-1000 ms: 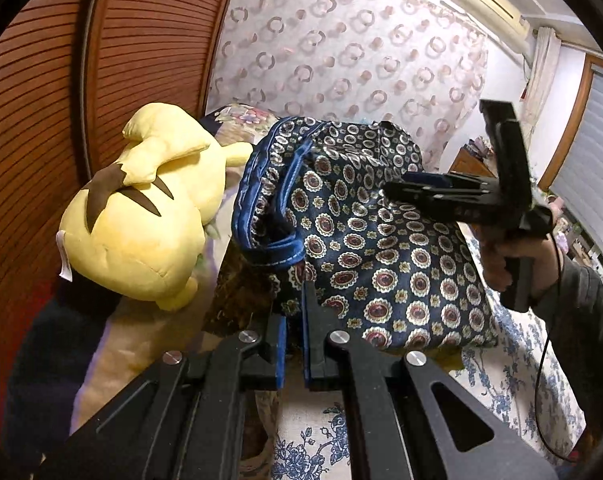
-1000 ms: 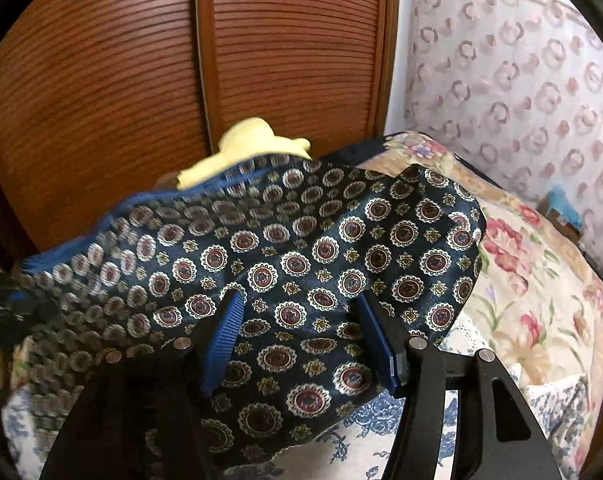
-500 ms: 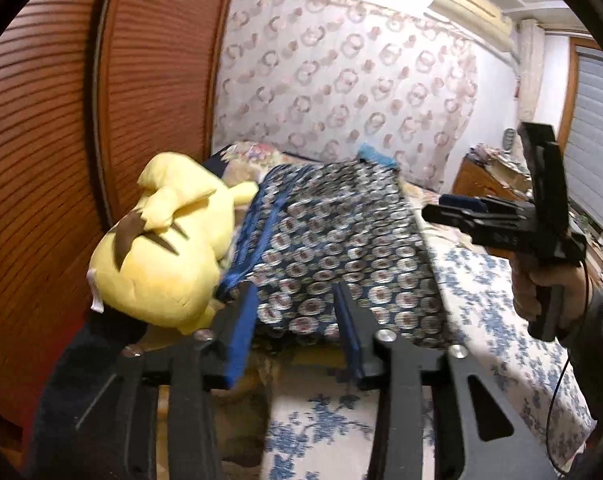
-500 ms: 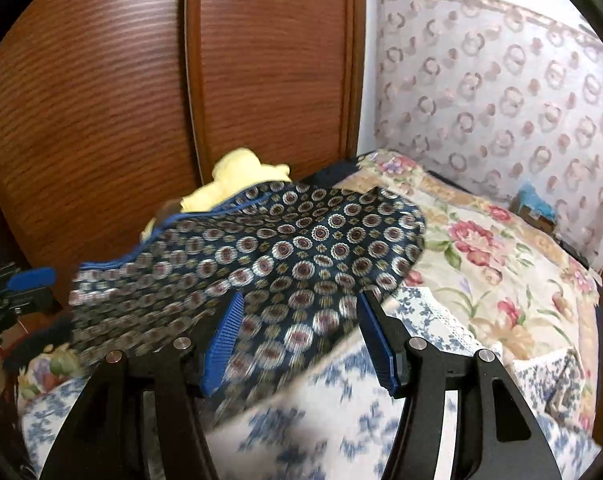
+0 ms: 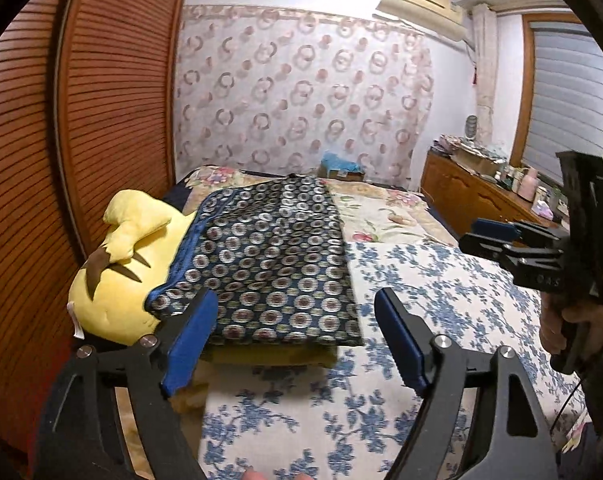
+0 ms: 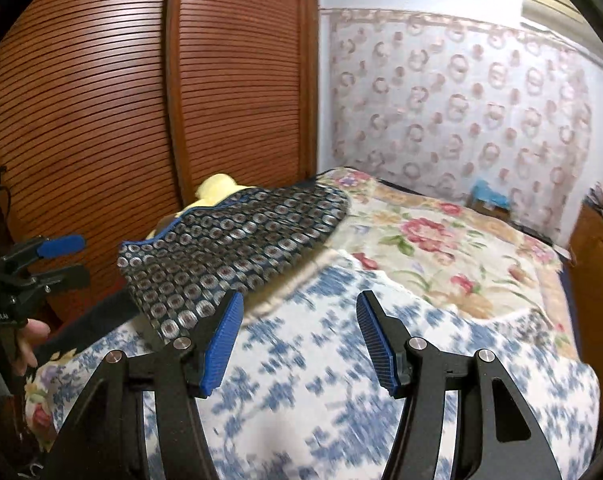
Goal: Fold small clothes
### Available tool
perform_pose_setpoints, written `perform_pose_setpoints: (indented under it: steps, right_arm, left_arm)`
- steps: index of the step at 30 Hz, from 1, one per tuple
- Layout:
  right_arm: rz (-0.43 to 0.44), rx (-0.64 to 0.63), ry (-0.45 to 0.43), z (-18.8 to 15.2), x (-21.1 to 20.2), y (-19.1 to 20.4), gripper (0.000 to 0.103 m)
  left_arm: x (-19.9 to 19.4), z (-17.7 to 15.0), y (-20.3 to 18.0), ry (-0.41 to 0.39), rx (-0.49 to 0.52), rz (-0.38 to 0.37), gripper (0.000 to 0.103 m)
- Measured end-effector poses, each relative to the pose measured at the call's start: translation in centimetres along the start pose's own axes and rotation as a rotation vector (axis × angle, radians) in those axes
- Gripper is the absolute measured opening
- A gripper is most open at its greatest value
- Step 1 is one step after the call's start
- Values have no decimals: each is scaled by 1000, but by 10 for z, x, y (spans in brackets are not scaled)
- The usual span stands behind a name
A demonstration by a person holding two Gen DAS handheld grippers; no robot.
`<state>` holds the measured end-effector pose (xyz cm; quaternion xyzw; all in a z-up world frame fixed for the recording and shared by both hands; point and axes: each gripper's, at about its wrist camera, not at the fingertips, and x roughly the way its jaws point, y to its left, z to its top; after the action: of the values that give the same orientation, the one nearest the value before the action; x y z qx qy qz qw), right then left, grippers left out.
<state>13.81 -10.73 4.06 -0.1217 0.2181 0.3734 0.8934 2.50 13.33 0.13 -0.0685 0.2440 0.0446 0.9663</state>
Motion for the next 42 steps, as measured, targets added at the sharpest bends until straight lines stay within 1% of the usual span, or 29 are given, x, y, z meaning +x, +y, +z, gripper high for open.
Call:
perform_pose_setpoints:
  steps: [4,8,11,14,17,23,25,28,34,38,42]
  right_arm:
    - [-43,46,0,-21,-27,-5,63]
    - [-89,92,2,-41,-53,-8,72]
    - [-138,122,-1,-48,-78,-9,77]
    - [-171,152,-18,-50,-95,-13,78]
    - [-214,170,-31,-53,-112,-8,78]
    - [-289,197,-85,-56,-139,5,78]
    - [-302,203,-104,-58,-144,7,78]
    - [-333,210,-131,-59,-150,15,78]
    - [-363,233,-180,-66,-161,28,78]
    - [-377,239,-198,-71,-158,34,78]
    - [-377,244,-203,-79,-152,34,78]
  left_arm:
    - [-1,0,-19,-2,28,-28,82]
    - [-2,0,-43,1,57,-52,82]
    - [-4,-1,-58,1,62,-67,82]
    - [-6,-1,-73,2,70,-73,82]
    - [-10,0,-88,1,81,-96,82]
    - [-14,9,-119,-15,97,-91,82]
    - [-17,13,-130,-27,109,-81,82]
    - [-23,19,-139,-46,117,-97,82]
    - [-36,31,-153,-80,125,-96,82]
    - [-43,35,-158,-91,129,-108,82]
    - [-46,34,-161,-100,134,-105,82]
